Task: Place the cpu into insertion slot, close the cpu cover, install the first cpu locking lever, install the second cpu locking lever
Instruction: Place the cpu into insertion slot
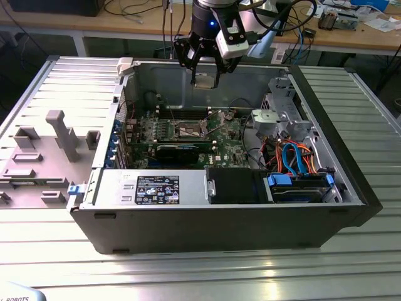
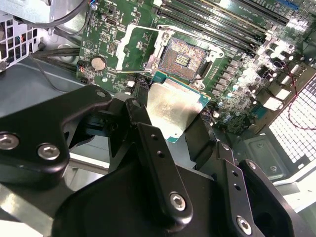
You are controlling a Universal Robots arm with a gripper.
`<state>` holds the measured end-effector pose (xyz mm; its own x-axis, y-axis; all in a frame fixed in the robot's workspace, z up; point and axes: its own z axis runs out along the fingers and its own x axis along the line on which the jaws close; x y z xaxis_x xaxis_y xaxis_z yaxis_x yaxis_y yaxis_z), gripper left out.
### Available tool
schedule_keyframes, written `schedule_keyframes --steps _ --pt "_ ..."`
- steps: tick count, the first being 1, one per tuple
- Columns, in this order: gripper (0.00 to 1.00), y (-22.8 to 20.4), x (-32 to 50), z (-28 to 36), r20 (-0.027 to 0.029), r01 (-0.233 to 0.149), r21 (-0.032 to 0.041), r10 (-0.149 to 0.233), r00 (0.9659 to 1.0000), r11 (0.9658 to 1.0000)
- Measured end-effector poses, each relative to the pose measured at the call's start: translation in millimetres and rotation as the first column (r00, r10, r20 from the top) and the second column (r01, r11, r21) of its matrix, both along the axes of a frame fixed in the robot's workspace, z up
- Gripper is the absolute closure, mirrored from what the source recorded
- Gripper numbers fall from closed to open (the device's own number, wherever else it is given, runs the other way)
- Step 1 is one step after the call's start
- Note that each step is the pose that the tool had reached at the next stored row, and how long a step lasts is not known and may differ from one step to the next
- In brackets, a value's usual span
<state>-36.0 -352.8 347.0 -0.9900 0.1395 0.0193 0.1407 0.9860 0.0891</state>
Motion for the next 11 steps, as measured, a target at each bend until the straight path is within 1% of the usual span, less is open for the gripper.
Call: schedule_keyframes --steps 11 --pt "0.46 0.0 0.0 0.0 0.0000 0.011 -0.0001 -0.011 0.9999 0.9999"
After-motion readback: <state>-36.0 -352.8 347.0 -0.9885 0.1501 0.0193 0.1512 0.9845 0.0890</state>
